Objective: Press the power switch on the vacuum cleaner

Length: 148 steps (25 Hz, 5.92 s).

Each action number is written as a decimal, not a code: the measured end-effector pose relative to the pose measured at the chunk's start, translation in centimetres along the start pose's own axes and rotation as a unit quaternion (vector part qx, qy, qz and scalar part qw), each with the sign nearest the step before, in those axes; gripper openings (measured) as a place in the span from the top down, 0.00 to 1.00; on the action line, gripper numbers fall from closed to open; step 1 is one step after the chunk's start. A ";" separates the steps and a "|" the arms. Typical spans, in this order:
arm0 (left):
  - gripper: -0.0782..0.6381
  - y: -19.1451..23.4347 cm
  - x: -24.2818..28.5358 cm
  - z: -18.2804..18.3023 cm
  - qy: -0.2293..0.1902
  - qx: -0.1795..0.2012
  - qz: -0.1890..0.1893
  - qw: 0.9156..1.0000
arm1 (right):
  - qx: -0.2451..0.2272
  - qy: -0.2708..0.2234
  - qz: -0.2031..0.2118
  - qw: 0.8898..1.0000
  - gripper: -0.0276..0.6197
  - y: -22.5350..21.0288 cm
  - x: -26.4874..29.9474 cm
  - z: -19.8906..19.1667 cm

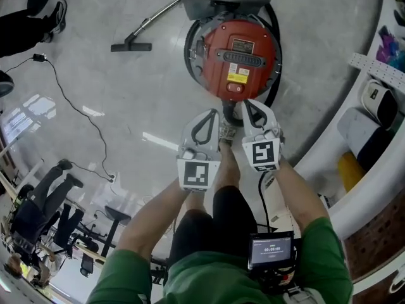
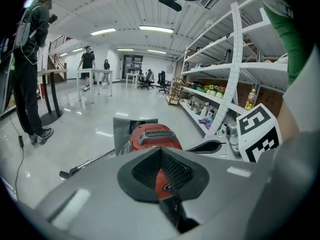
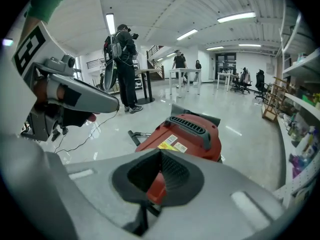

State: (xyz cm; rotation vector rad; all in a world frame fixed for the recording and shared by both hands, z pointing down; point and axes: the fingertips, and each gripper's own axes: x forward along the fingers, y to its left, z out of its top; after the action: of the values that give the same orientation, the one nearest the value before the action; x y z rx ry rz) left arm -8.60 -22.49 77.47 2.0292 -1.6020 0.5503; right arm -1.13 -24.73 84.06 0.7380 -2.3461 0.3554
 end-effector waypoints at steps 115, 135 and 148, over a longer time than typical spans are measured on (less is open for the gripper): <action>0.88 -7.4 -40.3 26.8 -0.310 0.062 -0.058 0.947 | 0.035 -0.286 -0.186 0.939 0.95 15.0 -43.0 29.1; 0.88 -9.0 -51.7 21.8 -0.314 0.064 -0.119 0.940 | 0.044 -0.284 -0.225 0.931 0.95 27.7 -49.6 27.3; 0.88 -13.5 -52.6 21.3 -0.317 0.081 -0.109 0.939 | 0.045 -0.297 -0.217 0.929 0.95 27.0 -53.6 24.8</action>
State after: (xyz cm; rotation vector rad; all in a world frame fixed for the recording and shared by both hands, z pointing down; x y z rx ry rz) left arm -7.31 7.96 27.73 2.6470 -1.6637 -0.0791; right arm 4.55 8.72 28.69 1.5513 -2.6137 0.0383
